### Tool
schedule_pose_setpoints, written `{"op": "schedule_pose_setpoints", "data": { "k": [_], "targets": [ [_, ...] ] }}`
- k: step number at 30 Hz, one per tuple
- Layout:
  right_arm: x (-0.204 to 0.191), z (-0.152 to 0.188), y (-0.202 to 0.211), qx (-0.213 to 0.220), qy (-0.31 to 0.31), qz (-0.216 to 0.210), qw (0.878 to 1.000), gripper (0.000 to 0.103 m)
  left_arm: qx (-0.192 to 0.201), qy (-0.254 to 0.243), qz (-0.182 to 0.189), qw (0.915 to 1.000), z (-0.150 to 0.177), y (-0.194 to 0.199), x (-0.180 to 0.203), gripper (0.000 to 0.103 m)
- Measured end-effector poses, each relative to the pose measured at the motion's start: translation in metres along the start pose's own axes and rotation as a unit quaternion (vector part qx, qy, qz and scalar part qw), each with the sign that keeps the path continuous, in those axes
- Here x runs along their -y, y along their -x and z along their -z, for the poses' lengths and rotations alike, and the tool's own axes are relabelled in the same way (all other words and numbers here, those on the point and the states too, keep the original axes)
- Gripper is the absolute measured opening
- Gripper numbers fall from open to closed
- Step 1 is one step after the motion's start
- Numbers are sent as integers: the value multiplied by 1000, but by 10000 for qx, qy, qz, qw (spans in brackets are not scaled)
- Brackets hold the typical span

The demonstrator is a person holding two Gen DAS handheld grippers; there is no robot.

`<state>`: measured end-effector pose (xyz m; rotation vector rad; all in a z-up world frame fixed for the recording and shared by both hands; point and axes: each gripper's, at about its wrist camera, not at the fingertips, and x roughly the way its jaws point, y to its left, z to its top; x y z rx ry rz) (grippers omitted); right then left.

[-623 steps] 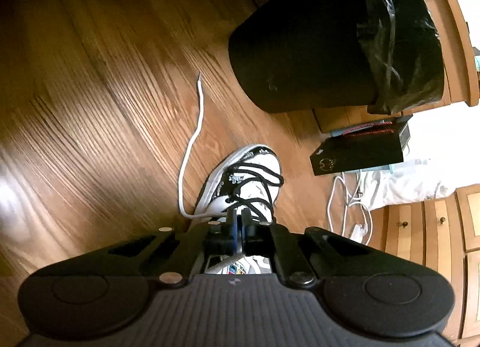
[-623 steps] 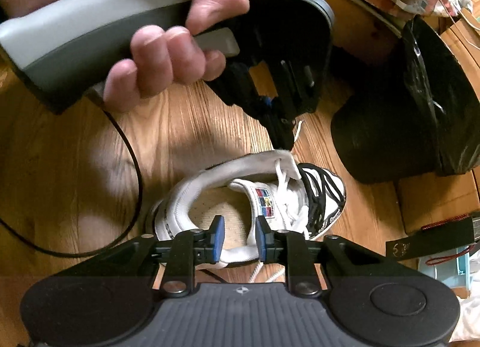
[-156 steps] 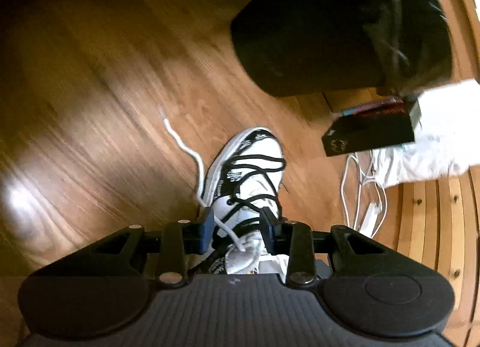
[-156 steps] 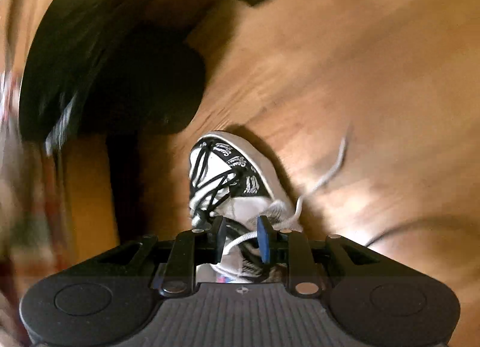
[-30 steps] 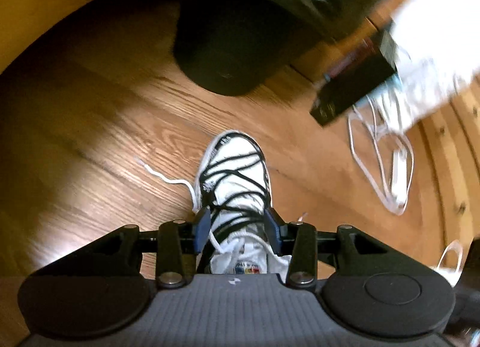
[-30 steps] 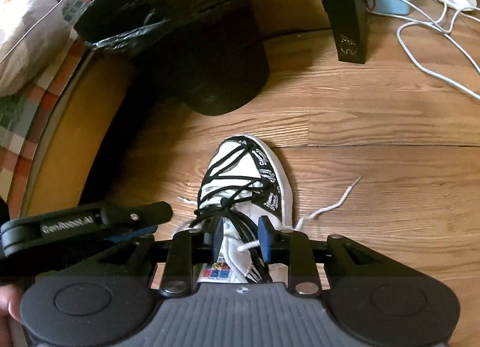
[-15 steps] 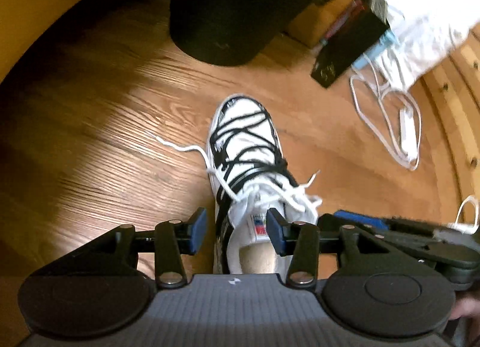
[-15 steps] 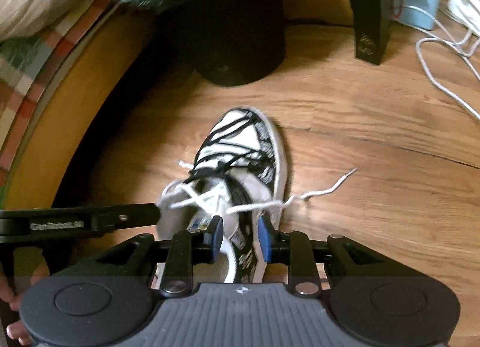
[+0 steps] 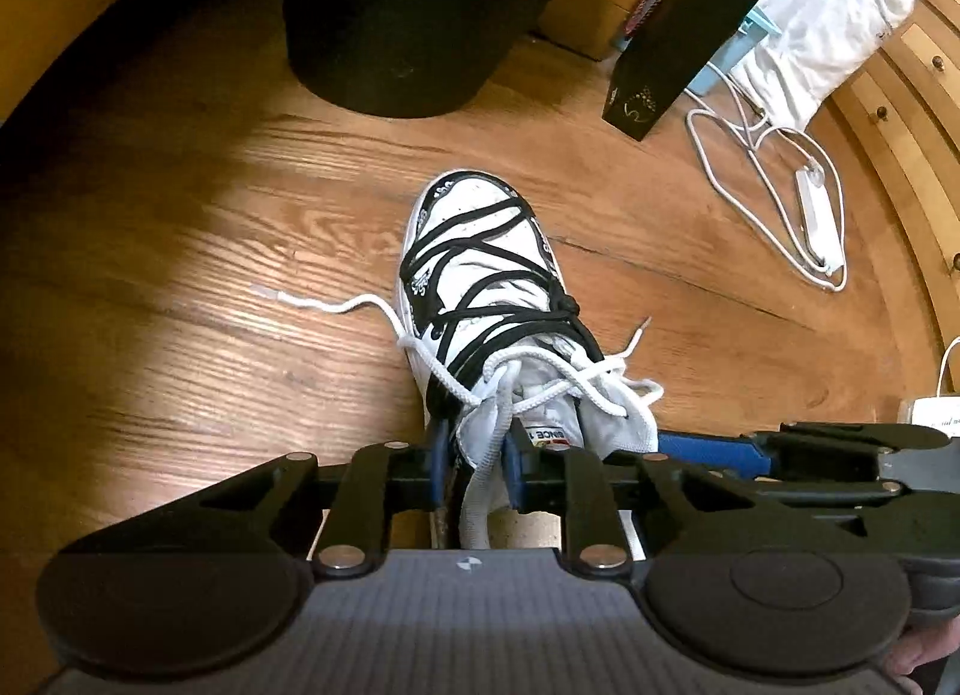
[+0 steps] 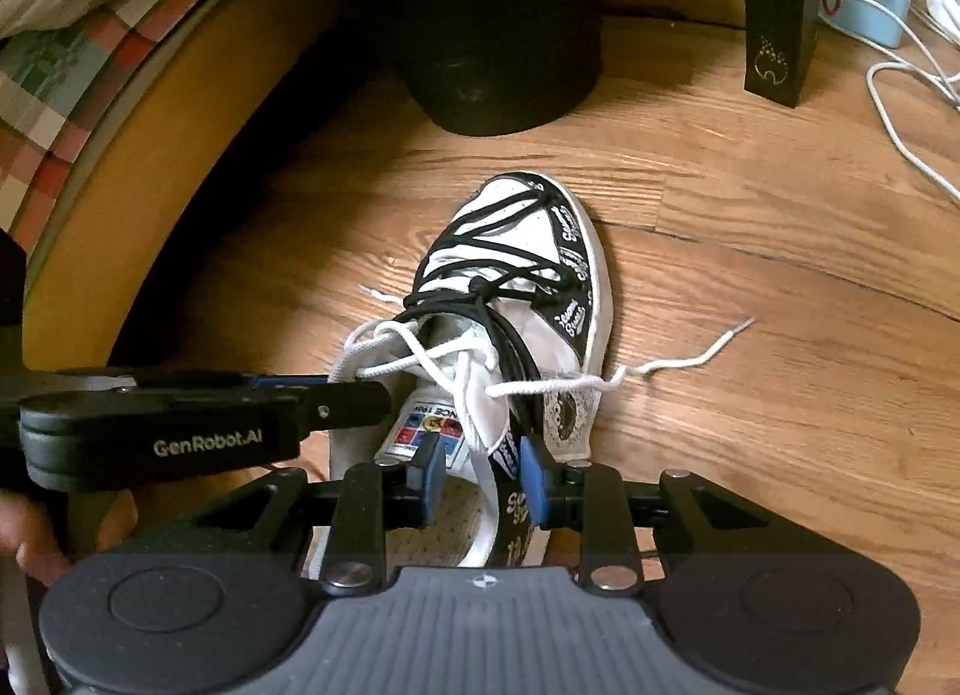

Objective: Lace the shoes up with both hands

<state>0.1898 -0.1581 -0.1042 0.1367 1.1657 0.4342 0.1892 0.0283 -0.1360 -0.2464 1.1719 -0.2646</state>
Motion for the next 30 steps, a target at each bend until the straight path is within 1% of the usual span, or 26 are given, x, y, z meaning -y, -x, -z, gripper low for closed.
{"op": "schedule_pose_setpoints", "data": {
  "k": [2, 4, 6, 9, 13, 18, 20, 23, 27, 30],
  "targets": [
    [-1, -4, -1, 50, 35, -1, 10000, 32, 35, 23, 13, 10000, -3, -1, -2, 21],
    [2, -7, -4, -14, -160, -30, 9999, 32, 68, 28, 19, 10000, -6, -1, -3, 21],
    [3, -11, -5, 9, -256, -8, 9997, 32, 87, -52, -12, 9999, -10, -2, -2, 21],
    [4, -15, -6, 23, -296, 23, 9996, 32, 45, 45, 23, 10000, -12, -3, -5, 22],
    [2, -14, -4, -12, -355, 3, 9994, 32, -4, 56, -6, 10000, -10, 2, -5, 22],
    [-7, -11, 10, 185, 95, 128, 9997, 32, 51, -201, -87, 9997, -10, 19, 5, 23],
    [-10, -9, 17, 292, 253, 218, 9990, 32, 77, -201, -91, 9997, -9, 22, 6, 23],
    [-10, -4, 25, 442, 205, 290, 9984, 32, 59, -209, -170, 9996, -7, 24, 6, 23],
    [-14, 2, 27, 446, 355, 359, 9977, 32, 78, -293, -275, 9992, -5, 30, 7, 25],
    [-27, 6, 27, 469, 830, 448, 9944, 32, 157, -346, -272, 9989, -4, 40, 6, 27]
  ]
}}
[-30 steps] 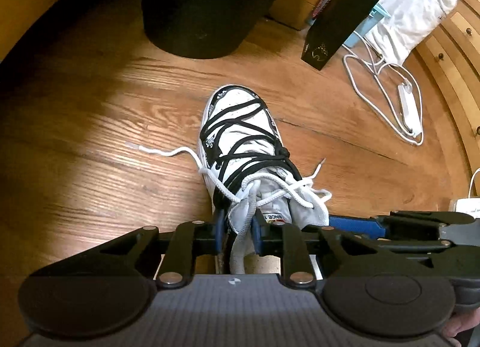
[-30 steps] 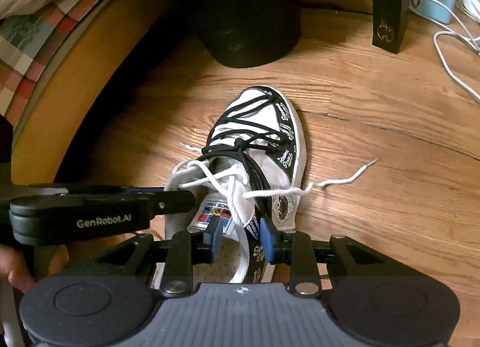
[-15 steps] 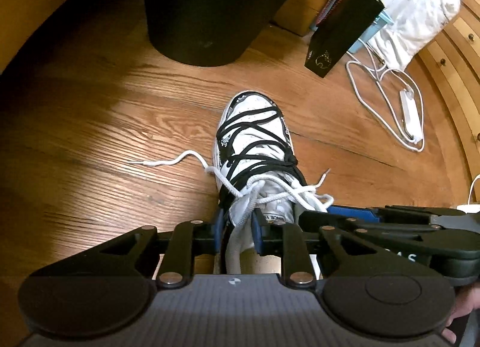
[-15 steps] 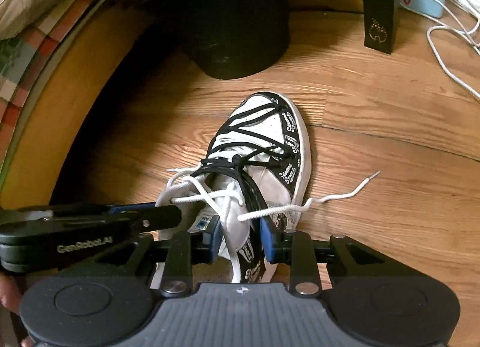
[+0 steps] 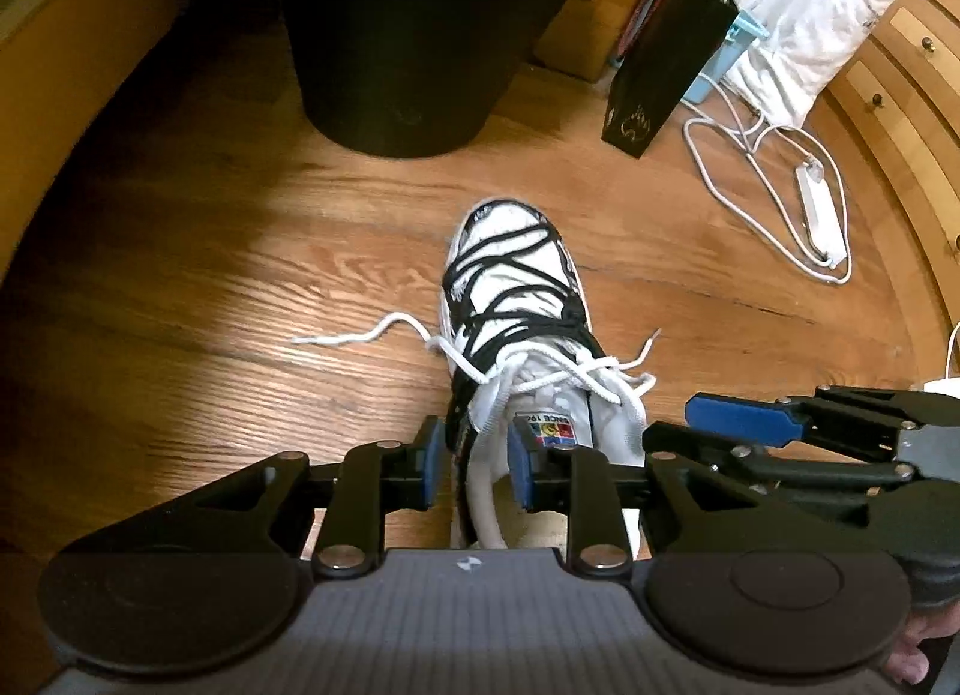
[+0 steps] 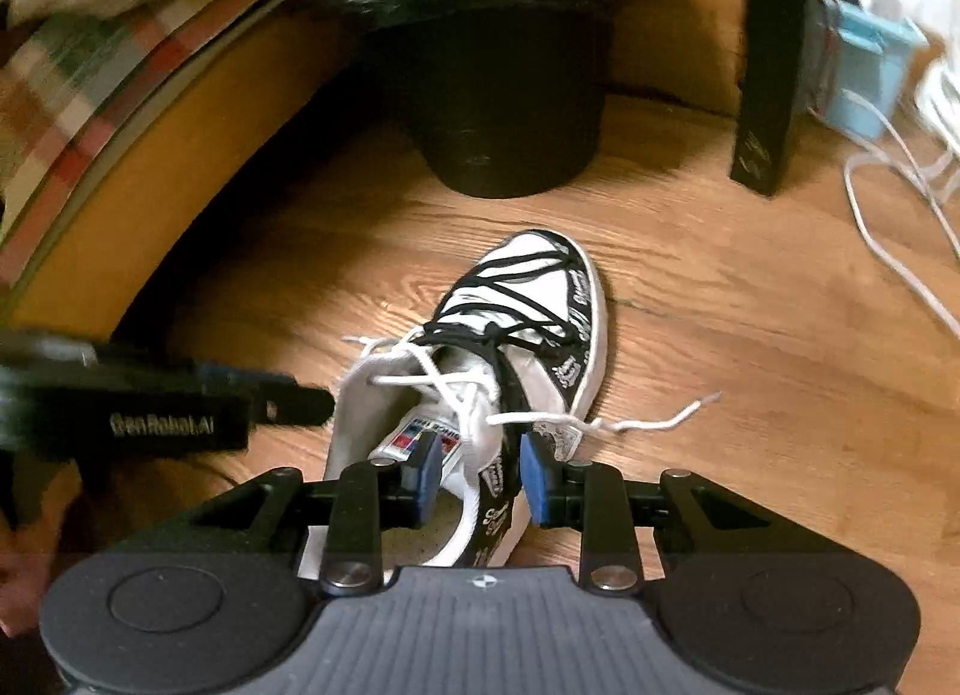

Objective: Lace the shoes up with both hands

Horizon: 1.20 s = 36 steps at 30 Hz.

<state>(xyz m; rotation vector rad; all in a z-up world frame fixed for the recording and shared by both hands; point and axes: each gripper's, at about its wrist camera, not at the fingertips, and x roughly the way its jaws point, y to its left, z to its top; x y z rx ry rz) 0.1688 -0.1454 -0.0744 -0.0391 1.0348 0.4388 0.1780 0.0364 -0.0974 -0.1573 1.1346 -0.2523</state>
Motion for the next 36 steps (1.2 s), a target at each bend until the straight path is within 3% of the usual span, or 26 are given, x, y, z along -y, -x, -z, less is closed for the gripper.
{"op": "schedule_pose_setpoints", "data": {
  "k": [6, 10, 13, 20, 23, 27, 31, 36],
  "targets": [
    [-38, 4, -7, 82, 1384, 235, 9901, 32, 30, 22, -73, 10000, 2, 9, -6, 27],
    [-65, 11, -20, 4, 2512, 486, 9667, 33, 48, -168, -212, 9996, 0, 6, -7, 37],
    [-74, 15, -34, -189, 3028, 663, 9505, 32, -64, -116, -229, 9996, 2, -1, -11, 37],
    [-83, 17, -68, -629, 3506, 943, 9296, 32, -39, 8, -188, 9998, 1, -4, -10, 37],
    [-85, 22, -77, -686, 3725, 1094, 9190, 27, -45, 60, -153, 9999, 0, -4, -11, 38],
    [-81, 23, -78, -690, 3758, 1057, 9180, 19, -28, 130, -191, 9997, -1, -3, -16, 38],
    [-77, 22, -69, -357, 3718, 1157, 9204, 12, 2, 203, -174, 9996, -3, -2, -17, 38],
    [-71, 18, -55, -74, 3602, 1194, 9252, 9, 26, 38, -252, 9997, -3, -4, -12, 38]
  ]
}}
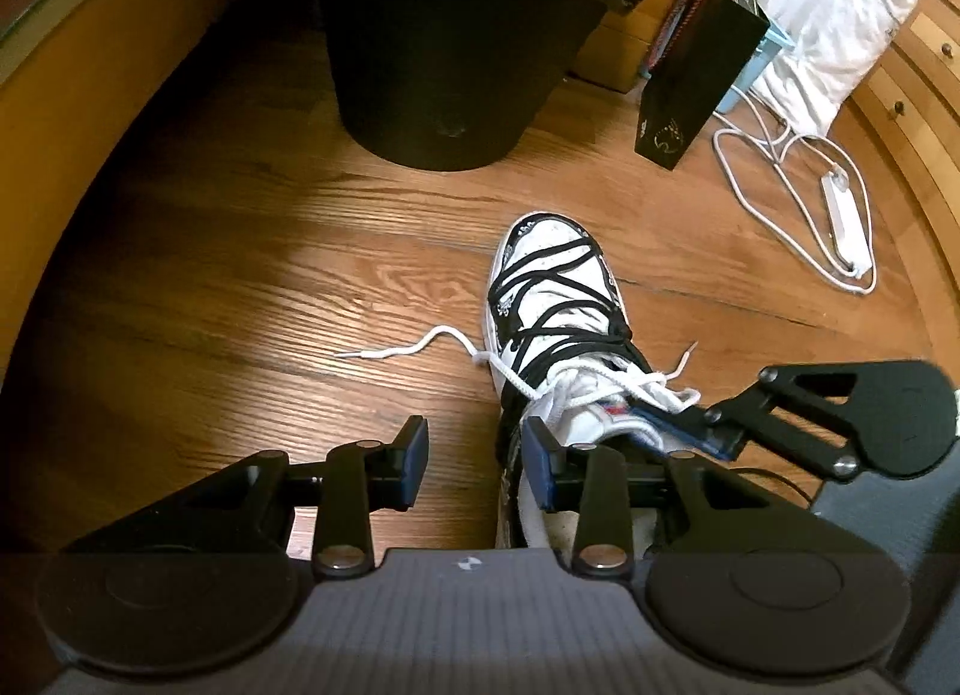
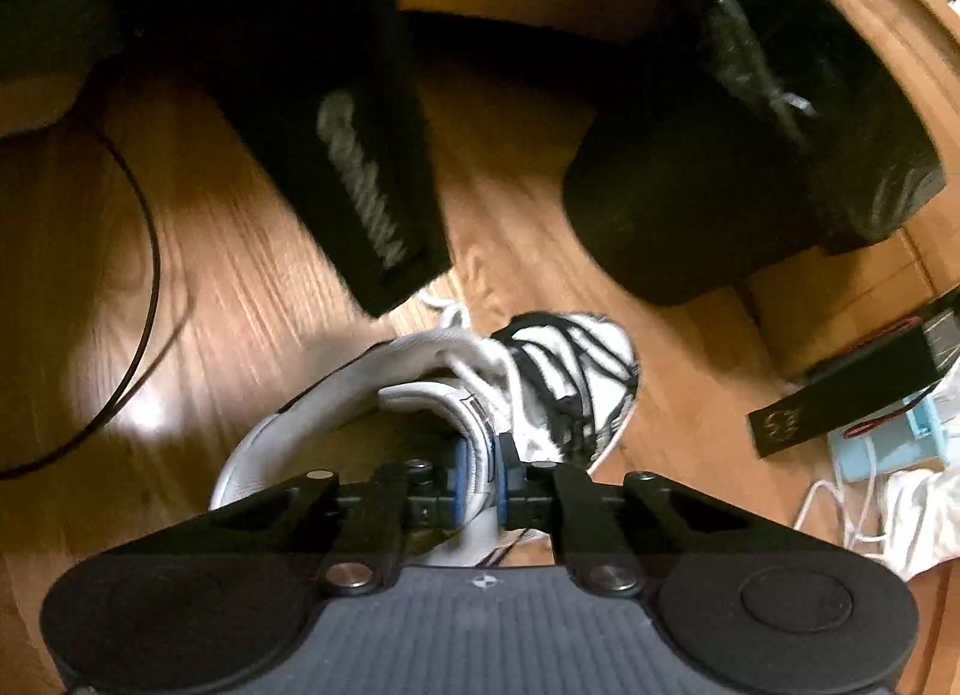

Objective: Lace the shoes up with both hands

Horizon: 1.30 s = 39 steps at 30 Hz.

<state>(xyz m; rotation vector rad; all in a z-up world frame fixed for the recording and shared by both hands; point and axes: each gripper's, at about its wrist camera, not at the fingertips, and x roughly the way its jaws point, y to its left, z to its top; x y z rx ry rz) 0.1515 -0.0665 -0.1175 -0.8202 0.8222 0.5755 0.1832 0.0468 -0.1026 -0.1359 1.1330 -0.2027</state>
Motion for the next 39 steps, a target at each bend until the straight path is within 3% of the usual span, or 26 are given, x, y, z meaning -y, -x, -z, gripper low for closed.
{"op": "schedule_pose_setpoints", "data": {
  "k": [4, 17, 27, 30, 33, 39],
  "targets": [
    [-4, 4, 5, 158, 173, 147, 9996, 9, -32, -46, 42, 10000, 2, 0, 2, 38],
    [3, -3, 14, 228, -209, 97, 9995, 10, -25, -86, 107, 9999, 4, 3, 4, 41],
    [26, -1, 41, 554, -1180, -287, 9910, 18, 30, -110, 165, 9998, 4, 6, 11, 47],
    [39, 9, 43, 632, -1624, -340, 9841, 22, 67, -118, 165, 9998, 3, 7, 14, 48],
    [52, 21, 45, 632, -2156, -434, 9735, 24, 128, -139, 97, 9998, 2, 8, 21, 57],
    [77, 46, 60, 429, -3482, -487, 9352, 25, 49, -509, -185, 9985, 3, 18, 50, 74]
  ]
}}
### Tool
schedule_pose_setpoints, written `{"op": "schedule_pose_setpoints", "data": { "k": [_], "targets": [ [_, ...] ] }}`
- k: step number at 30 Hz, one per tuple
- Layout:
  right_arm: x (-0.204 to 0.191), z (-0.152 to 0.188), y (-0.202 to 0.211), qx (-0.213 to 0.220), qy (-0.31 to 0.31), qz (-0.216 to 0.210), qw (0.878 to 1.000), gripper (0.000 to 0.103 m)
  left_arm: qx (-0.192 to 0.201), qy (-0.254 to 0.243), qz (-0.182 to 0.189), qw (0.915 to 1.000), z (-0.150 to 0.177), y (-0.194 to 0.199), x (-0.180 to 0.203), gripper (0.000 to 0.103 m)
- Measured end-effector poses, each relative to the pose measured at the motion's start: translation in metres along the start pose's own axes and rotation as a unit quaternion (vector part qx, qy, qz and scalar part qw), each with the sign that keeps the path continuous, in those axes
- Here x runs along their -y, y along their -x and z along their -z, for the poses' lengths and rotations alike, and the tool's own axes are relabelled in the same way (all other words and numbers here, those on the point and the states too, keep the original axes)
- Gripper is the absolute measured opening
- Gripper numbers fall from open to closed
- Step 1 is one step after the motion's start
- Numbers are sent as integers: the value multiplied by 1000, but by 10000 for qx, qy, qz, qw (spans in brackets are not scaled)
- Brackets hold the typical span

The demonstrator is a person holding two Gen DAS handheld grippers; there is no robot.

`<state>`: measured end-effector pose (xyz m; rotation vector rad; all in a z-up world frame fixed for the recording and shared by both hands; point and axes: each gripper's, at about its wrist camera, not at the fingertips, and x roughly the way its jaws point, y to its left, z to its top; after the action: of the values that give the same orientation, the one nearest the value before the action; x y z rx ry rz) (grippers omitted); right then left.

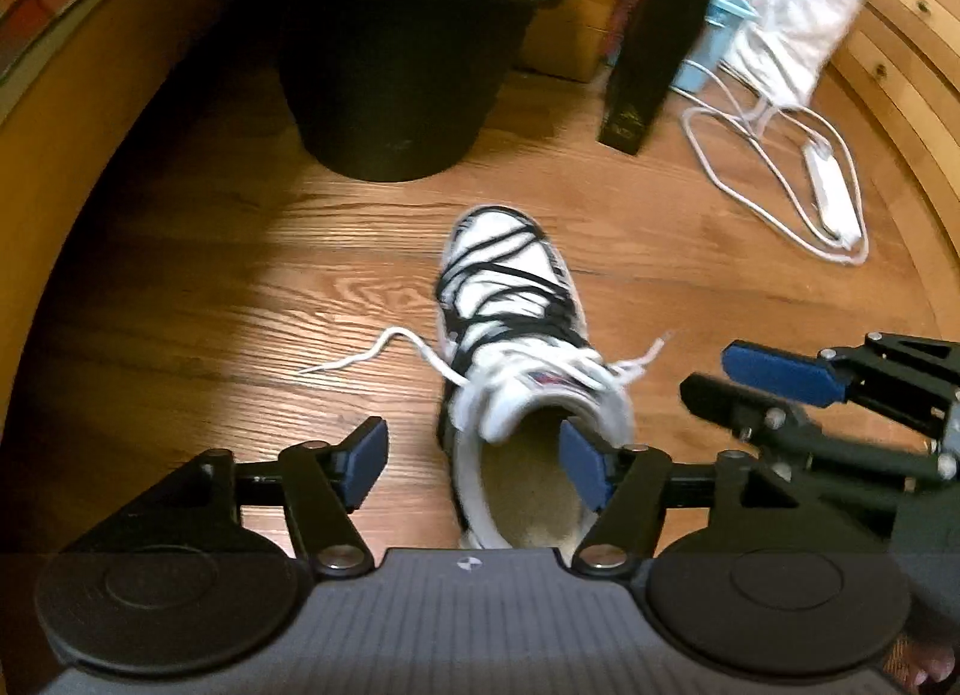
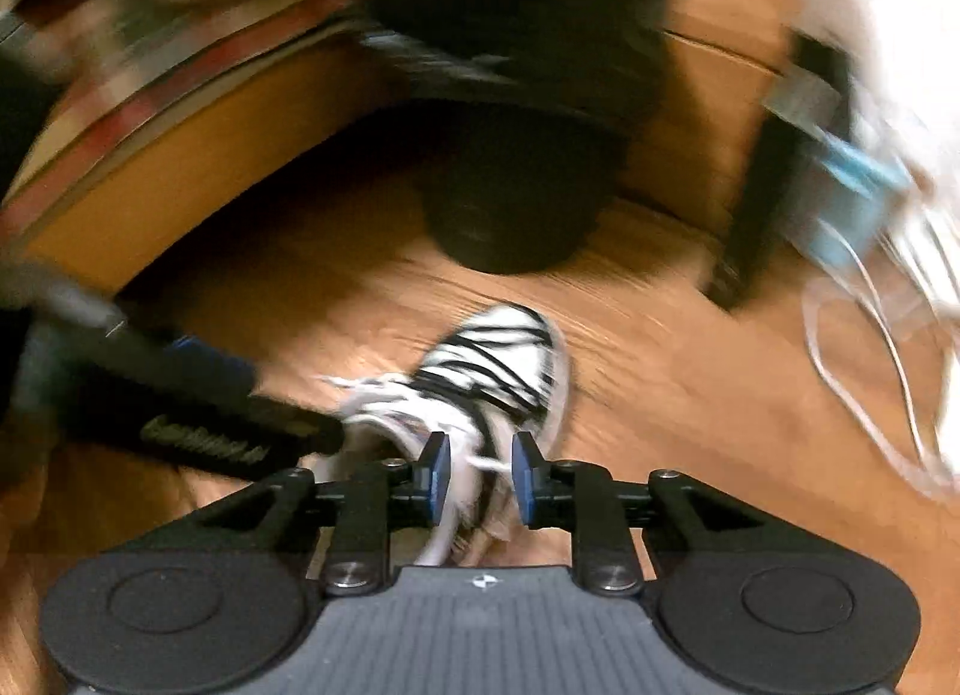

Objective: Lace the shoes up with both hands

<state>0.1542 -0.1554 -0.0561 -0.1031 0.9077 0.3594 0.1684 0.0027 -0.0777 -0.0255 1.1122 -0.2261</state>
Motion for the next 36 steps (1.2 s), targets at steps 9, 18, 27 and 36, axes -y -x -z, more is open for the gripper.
{"op": "schedule_pose_setpoints", "data": {
  "k": [9, 18, 27, 36],
  "targets": [
    [0, 10, 56, 182, -395, 290, 9986, 31, 688, -47, -174, 9975, 7, 47, 22, 87],
    [-6, 27, 82, 25, -678, 443, 9967, 37, 301, 597, -158, 9976, 34, 63, 2, 92],
    [-18, 36, 81, -133, -857, 795, 9931, 37, 299, 472, -41, 9984, 52, 80, 15, 92],
    [-16, 39, 86, -125, -789, 878, 9929, 37, 363, 366, -112, 9986, 62, 90, 18, 92]
  ]
}}
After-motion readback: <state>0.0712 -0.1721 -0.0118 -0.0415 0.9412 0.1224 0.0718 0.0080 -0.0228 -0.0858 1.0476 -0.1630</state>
